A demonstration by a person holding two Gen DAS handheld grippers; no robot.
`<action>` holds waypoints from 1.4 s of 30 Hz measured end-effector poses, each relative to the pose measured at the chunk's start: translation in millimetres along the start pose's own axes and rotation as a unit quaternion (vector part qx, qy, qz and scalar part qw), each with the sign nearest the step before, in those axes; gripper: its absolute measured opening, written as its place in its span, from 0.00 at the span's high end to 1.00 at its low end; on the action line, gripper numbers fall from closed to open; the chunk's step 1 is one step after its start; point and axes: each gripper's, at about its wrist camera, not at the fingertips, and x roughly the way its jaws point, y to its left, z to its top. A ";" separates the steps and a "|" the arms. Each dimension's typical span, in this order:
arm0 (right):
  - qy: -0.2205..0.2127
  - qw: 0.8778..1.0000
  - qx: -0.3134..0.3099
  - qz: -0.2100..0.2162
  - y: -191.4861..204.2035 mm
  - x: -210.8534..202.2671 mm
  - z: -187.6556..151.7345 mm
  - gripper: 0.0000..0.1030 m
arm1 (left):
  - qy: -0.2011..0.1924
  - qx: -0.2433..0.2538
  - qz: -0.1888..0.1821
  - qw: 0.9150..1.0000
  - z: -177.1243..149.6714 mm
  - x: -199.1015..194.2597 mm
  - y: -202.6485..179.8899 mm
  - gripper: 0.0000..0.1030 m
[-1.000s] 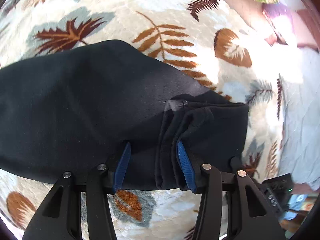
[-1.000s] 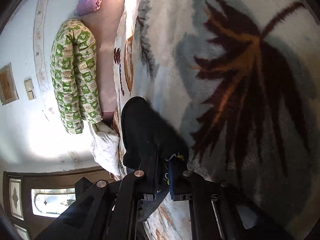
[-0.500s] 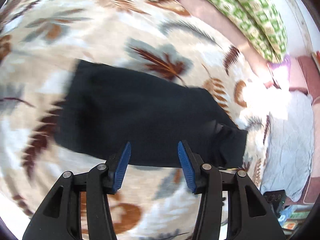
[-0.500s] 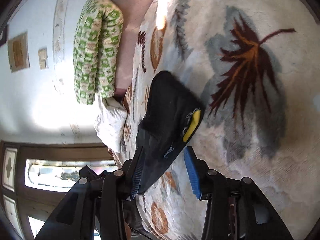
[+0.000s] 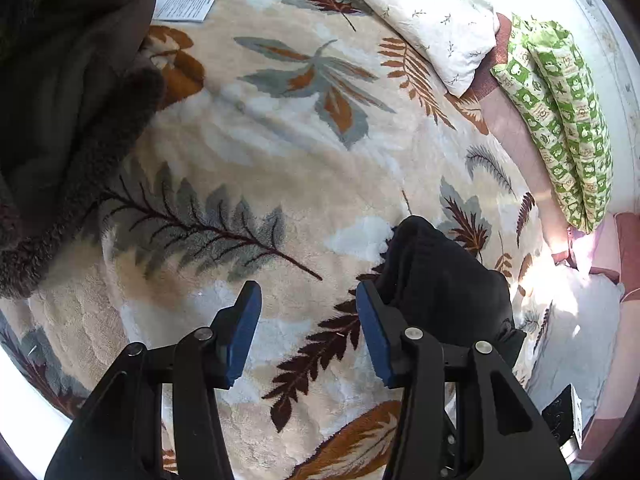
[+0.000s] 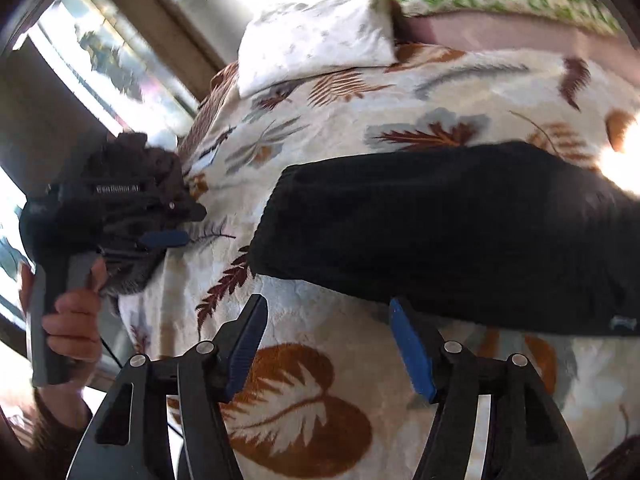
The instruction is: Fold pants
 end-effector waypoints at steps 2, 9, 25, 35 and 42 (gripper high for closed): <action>0.000 0.999 -0.049 -0.021 24.8 17.2 4.7 0.37 | 0.004 -0.004 -0.008 1.000 0.6 0.7 3.8 0.54; 0.016 0.985 -0.141 -0.101 62.3 67.1 2.9 0.33 | 0.012 -0.010 -0.036 0.999 4.9 5.9 13.7 0.54; -0.017 0.976 -0.170 -0.138 50.6 88.1 19.0 0.66 | 0.035 -0.013 -0.070 0.997 11.1 35.3 -12.6 0.54; -0.033 0.984 -0.142 -0.100 39.4 65.7 16.3 0.69 | 0.066 -0.049 -0.137 0.987 23.9 74.7 -44.8 0.52; -0.032 0.988 -0.124 -0.084 33.7 66.4 17.0 0.69 | 0.084 -0.061 -0.186 0.977 23.6 82.6 -48.7 0.34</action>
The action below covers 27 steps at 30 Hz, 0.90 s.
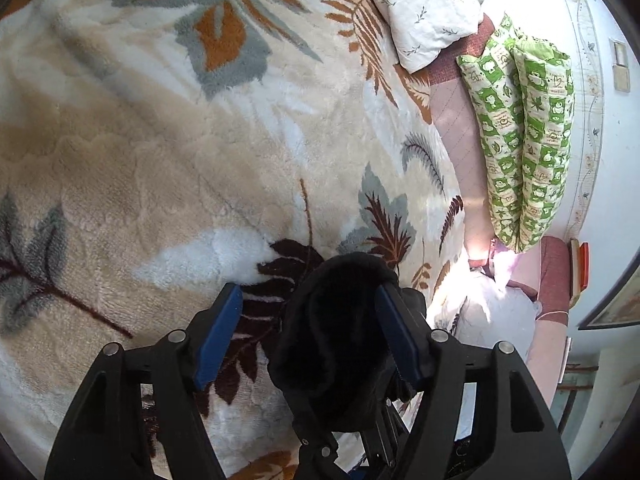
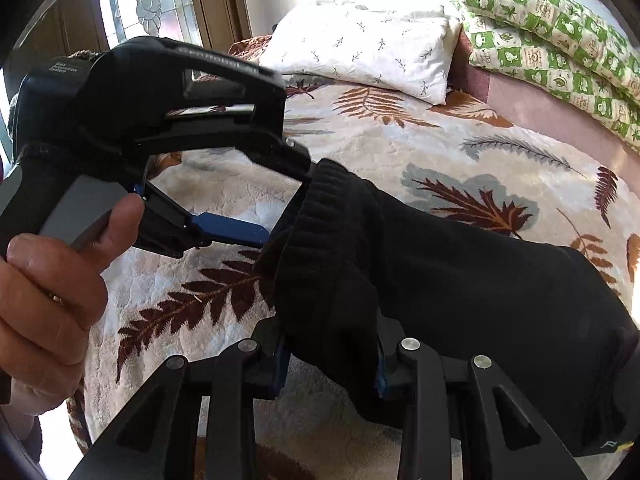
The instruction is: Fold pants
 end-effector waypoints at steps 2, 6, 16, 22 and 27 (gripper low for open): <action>0.000 1.000 0.010 0.006 -2.6 1.7 0.0 0.68 | 0.008 -0.004 -0.013 1.000 -0.8 0.3 2.2 0.34; 0.004 0.999 0.027 0.021 -6.9 6.9 0.0 0.61 | 0.036 -0.016 -0.060 0.997 -6.1 1.4 13.0 0.34; 0.006 0.999 0.041 0.030 -6.6 7.8 -1.1 0.55 | 0.042 0.020 -0.150 0.988 -13.2 -4.2 23.9 0.32; 0.005 0.999 0.042 0.027 -3.7 9.4 -1.5 0.48 | 0.050 0.035 -0.075 0.995 -13.9 8.0 6.6 0.32; 0.003 0.999 0.033 0.014 0.7 12.9 -1.8 0.47 | 0.066 0.035 -0.029 0.997 -14.3 23.9 -7.1 0.77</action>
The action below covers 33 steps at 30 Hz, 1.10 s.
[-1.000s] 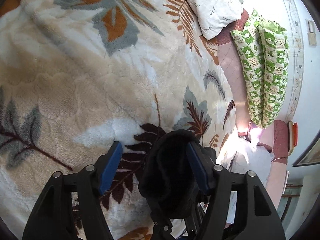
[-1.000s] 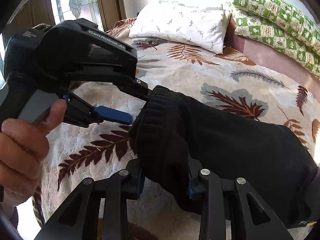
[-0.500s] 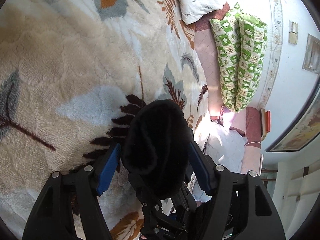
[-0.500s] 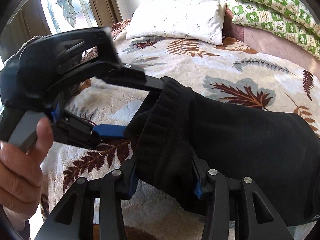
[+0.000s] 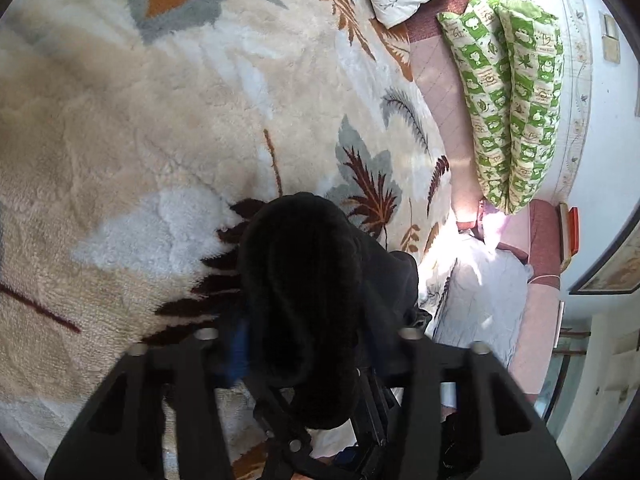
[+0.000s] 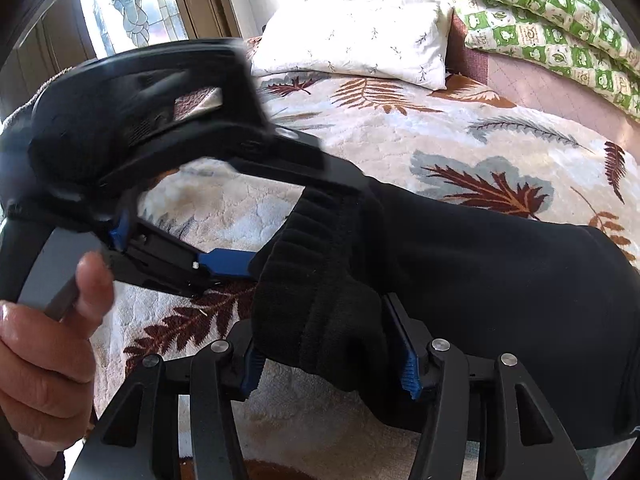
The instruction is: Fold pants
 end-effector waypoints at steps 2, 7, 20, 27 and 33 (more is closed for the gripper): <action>0.001 1.000 -0.004 -0.003 -1.2 0.4 -0.1 0.53 | 0.002 -0.013 -0.009 1.000 -3.4 0.3 2.6 0.83; -0.007 0.999 0.041 0.030 -25.0 -14.1 1.4 0.68 | -0.012 -0.007 -0.017 1.000 -24.2 -12.7 -16.4 0.83; -0.088 0.988 0.110 0.066 -78.3 -110.3 -23.9 0.68 | -0.006 0.099 0.034 0.994 -86.5 31.0 -153.4 0.83; -0.129 0.971 0.191 0.062 -154.8 -157.4 -57.7 0.68 | 0.041 0.154 0.090 0.983 -114.0 132.5 -225.6 0.83; -0.141 0.953 0.263 0.051 -223.2 -172.0 -89.9 0.68 | 0.082 0.189 0.148 0.967 -131.3 214.9 -257.5 0.83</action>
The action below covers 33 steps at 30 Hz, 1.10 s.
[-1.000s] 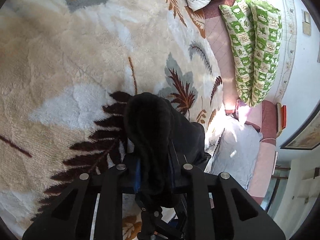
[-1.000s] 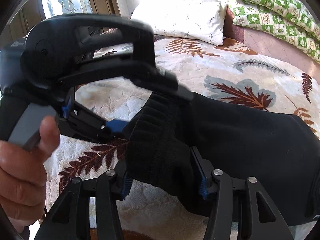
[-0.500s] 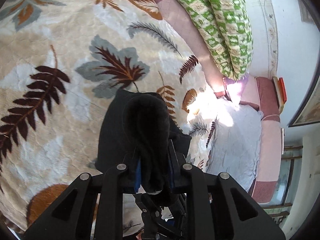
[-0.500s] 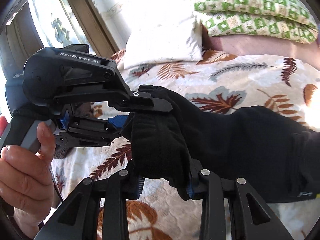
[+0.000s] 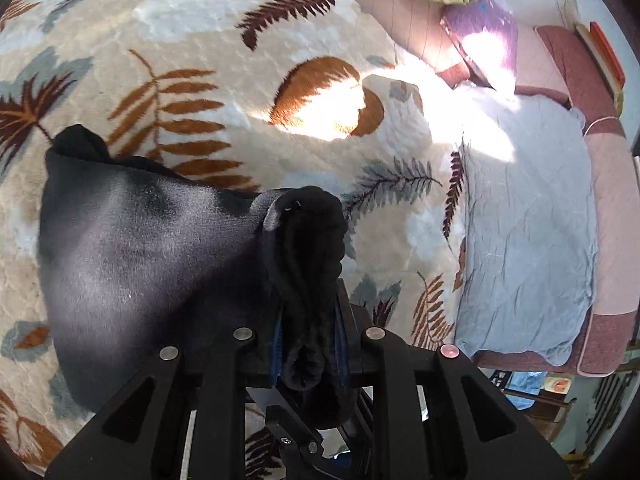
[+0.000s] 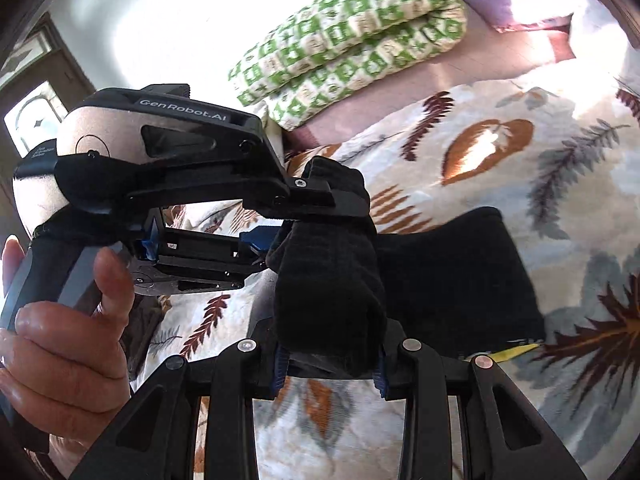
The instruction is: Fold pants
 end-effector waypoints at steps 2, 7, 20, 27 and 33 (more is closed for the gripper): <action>-0.006 1.000 0.030 -0.003 -26.5 -5.8 0.4 0.68 | 0.007 0.009 0.032 0.999 4.1 18.3 -9.7 0.82; 0.001 0.995 0.097 0.002 -79.2 -10.6 -3.1 0.65 | 0.032 0.023 0.072 0.997 8.0 34.9 -20.3 0.70; -0.035 0.982 0.179 0.053 -124.6 -68.4 -5.0 0.50 | -0.061 -0.003 0.021 0.998 -37.3 -83.3 18.2 0.30; -0.035 0.987 0.152 0.049 -119.7 -84.7 30.7 0.47 | -0.083 -0.101 -0.008 0.991 -87.6 -85.7 105.0 0.30; 0.029 0.996 0.080 0.041 -86.0 -45.2 62.9 0.42 | -0.076 -0.149 -0.037 0.985 -95.0 -61.5 105.4 0.30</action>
